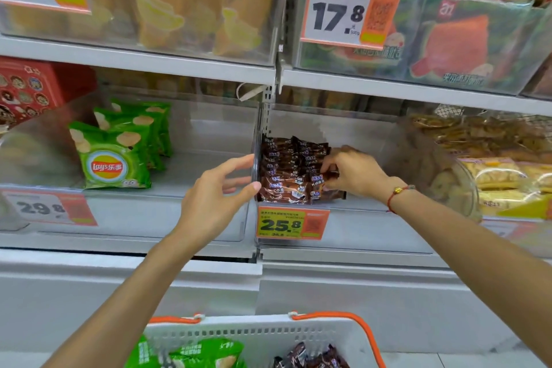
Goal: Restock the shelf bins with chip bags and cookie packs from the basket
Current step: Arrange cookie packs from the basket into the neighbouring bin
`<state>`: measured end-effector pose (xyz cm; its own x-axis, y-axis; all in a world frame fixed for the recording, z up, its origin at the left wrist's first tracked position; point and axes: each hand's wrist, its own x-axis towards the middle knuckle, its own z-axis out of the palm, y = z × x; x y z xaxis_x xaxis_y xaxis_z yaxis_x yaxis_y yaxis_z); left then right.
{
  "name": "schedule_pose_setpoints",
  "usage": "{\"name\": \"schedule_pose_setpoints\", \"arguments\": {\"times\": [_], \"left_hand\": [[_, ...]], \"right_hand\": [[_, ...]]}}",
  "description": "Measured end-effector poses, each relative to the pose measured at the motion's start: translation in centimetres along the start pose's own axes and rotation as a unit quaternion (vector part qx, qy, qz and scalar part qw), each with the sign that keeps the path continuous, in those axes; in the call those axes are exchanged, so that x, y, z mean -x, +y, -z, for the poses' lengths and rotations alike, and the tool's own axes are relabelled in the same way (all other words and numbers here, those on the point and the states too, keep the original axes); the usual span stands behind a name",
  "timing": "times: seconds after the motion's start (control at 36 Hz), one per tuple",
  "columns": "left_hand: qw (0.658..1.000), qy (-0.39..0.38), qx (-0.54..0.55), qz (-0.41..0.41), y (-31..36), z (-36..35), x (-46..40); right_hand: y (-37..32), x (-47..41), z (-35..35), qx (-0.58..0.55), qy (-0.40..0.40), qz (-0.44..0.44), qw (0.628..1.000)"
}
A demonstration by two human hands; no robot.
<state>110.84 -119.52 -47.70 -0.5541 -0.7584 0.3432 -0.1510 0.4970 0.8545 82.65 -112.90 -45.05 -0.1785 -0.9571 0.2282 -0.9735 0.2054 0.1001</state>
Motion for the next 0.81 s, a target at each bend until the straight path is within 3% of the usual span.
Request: {"name": "schedule_pose_setpoints", "arguments": {"times": [0.19, 0.44, 0.64, 0.81], "left_hand": [[1.000, 0.005, 0.000, 0.000, 0.0, -0.1, 0.0], [0.998, 0.009, -0.059, -0.008, 0.8, -0.2, 0.6], [0.999, -0.001, -0.021, -0.031, 0.9, -0.1, 1.5], [0.994, 0.068, -0.024, -0.083, 3.0, 1.6, 3.4]], "right_hand": [[-1.3, -0.3, -0.8, -0.006, -0.013, 0.001, 1.000], [-1.6, -0.2, 0.9, -0.027, -0.095, -0.011, 0.995], [-1.5, 4.0, 4.1, -0.084, -0.008, -0.028, 0.996], [-6.2, 9.8, 5.7, -0.224, 0.104, -0.020, 0.969]]}}
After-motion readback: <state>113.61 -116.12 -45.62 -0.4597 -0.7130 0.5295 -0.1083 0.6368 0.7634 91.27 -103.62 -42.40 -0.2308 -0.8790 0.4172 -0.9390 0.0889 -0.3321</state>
